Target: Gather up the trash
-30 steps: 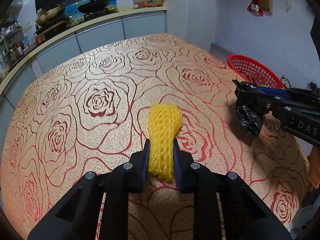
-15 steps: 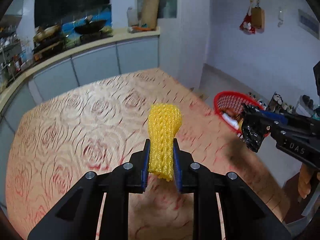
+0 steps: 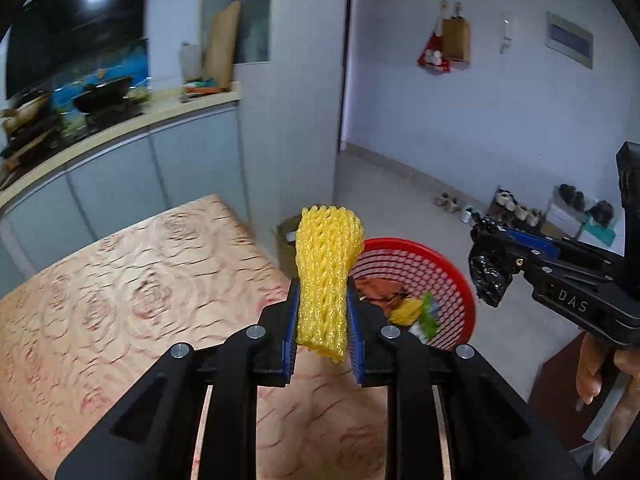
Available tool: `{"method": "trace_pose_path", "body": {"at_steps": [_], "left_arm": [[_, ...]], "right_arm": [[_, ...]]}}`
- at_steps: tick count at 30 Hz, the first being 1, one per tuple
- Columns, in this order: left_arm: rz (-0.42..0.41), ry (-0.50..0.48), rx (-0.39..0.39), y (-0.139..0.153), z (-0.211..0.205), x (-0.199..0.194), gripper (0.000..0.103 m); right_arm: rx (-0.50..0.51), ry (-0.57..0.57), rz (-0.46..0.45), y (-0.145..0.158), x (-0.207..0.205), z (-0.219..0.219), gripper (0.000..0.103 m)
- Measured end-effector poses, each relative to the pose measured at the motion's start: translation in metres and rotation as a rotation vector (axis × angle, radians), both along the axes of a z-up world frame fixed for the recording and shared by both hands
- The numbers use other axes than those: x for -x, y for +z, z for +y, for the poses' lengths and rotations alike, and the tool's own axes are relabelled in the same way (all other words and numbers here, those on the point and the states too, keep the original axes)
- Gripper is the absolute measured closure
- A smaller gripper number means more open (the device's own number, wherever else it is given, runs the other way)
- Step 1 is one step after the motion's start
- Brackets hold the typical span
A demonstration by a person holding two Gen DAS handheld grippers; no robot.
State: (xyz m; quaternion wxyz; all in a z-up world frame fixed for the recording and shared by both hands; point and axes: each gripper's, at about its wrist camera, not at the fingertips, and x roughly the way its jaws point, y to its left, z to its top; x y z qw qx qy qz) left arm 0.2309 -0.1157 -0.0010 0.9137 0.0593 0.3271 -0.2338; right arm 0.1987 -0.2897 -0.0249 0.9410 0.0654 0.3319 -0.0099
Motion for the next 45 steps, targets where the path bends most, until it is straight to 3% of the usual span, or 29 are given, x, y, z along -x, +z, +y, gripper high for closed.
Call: {"method": "trace_pose_path", "body": {"at_steps": [14, 17, 19, 23, 34, 45], "left_arm": [[0.144, -0.104, -0.024, -0.064, -0.059, -0.043, 0.083], [0.157, -0.116, -0.022, -0.072, -0.063, -0.046, 0.075], [0.159, -0.120, -0.019, -0.075, -0.064, -0.047, 0.064], [0.147, -0.118, -0.028, -0.074, -0.063, -0.048, 0.055], [0.103, -0.061, -0.014, -0.056, -0.034, -0.039, 0.033], [-0.014, 0.021, -0.020, -0.020, -0.008, 0.001, 0.017]], "right_arm": [[-0.013, -0.013, 0.127, -0.051, -0.035, -0.023, 0.076], [-0.018, -0.005, 0.134, -0.055, -0.040, -0.023, 0.074], [-0.033, 0.009, 0.146, -0.059, -0.045, -0.023, 0.072], [-0.061, 0.022, 0.144, -0.060, -0.047, -0.023, 0.060], [-0.072, 0.025, 0.104, -0.044, -0.037, -0.020, 0.058], [-0.079, -0.023, 0.004, -0.013, 0.000, -0.003, 0.023]]}}
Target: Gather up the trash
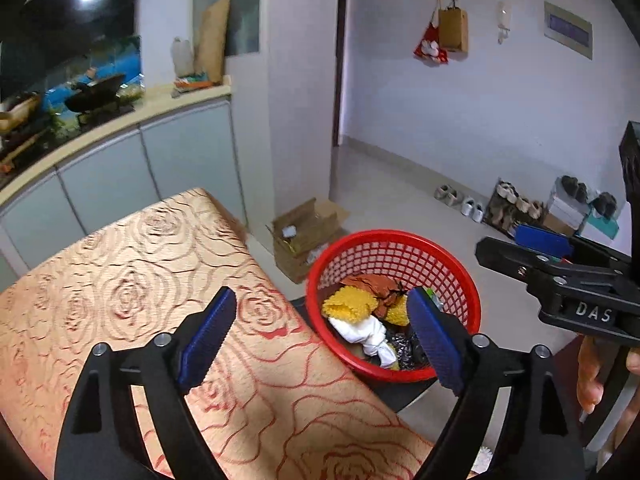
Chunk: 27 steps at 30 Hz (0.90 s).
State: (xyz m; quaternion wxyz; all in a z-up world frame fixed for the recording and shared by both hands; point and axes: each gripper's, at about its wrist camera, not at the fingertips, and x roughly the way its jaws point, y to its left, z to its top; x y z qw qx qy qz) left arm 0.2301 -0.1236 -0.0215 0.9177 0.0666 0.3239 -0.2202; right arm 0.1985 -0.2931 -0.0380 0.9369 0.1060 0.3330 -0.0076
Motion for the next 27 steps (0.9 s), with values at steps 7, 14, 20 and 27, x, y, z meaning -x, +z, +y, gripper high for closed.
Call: {"method": "trace_pose_path", "body": {"at_steps": [7, 14, 20, 27], "left_arm": [[-0.077, 0.125, -0.024, 0.020, 0.028, 0.033, 0.013], [-0.139, 0.238, -0.038, 0.038, 0.059, 0.072, 0.010], [-0.160, 0.307, -0.031, 0.047, 0.084, 0.105, 0.008], [-0.172, 0.358, -0.012, 0.050, 0.107, 0.130, 0.007]], "right_arm": [[-0.001, -0.017, -0.045, 0.013, 0.031, 0.016, 0.013], [0.020, 0.011, -0.107, 0.031, 0.066, 0.043, 0.007], [0.050, 0.019, -0.139, 0.041, 0.092, 0.065, 0.006], [0.063, 0.048, -0.137, 0.047, 0.111, 0.089, 0.006]]}}
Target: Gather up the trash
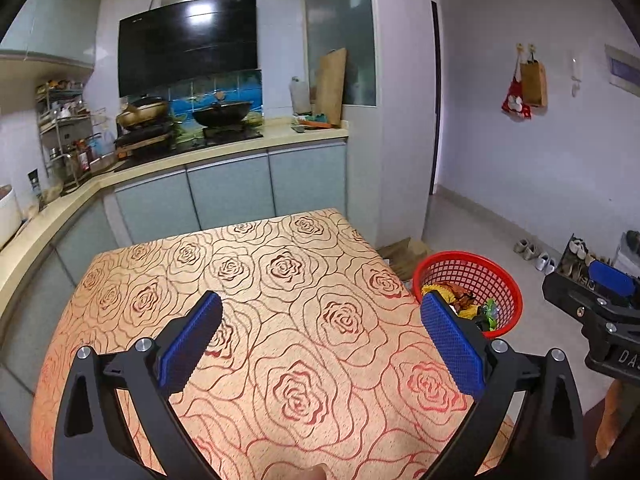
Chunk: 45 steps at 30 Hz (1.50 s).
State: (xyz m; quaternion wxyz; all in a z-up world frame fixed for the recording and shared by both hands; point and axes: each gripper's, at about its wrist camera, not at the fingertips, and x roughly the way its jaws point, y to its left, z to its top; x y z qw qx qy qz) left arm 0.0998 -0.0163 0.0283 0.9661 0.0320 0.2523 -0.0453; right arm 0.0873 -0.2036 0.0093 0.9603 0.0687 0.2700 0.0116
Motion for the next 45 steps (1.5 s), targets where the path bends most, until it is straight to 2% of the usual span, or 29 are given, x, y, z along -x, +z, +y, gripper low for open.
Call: {"method": "trace_pose_path", "body": {"at_steps": [15, 45], "left_arm": [[-0.001, 0.027, 0.028, 0.000, 0.019, 0.019, 0.007], [0.002, 0.029, 0.019, 0.000, 0.021, 0.018, 0.007]], "right_arm": [[0.007, 0.013, 0.003, 0.001, 0.020, 0.019, 0.006], [0.006, 0.013, 0.020, -0.004, 0.017, 0.020, 0.006]]}}
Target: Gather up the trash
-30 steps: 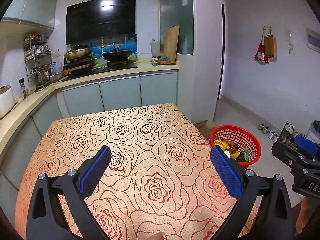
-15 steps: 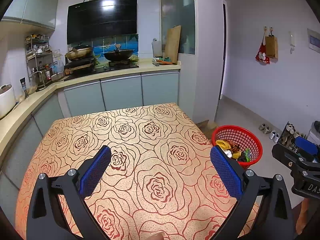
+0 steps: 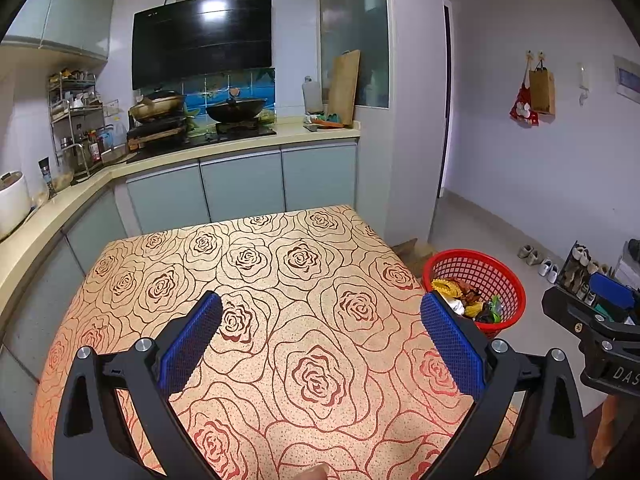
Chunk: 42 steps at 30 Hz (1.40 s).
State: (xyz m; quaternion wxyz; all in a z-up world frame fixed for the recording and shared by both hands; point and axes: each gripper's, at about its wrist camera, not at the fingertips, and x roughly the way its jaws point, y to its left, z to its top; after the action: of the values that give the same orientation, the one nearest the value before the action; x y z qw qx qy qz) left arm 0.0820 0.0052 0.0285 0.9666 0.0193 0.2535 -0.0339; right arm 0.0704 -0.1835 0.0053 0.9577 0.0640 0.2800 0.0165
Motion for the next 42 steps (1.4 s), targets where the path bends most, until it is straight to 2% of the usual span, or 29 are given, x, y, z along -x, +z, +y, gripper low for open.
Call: {"method": "trace_pose_path", "body": {"at_steps": [42], "left_arm": [[0.013, -0.015, 0.003, -0.0053, -0.0024, -0.0028, 0.007]], "right_arm": [[-0.002, -0.007, 0.013, -0.0069, -0.0008, -0.0055, 0.006]]}}
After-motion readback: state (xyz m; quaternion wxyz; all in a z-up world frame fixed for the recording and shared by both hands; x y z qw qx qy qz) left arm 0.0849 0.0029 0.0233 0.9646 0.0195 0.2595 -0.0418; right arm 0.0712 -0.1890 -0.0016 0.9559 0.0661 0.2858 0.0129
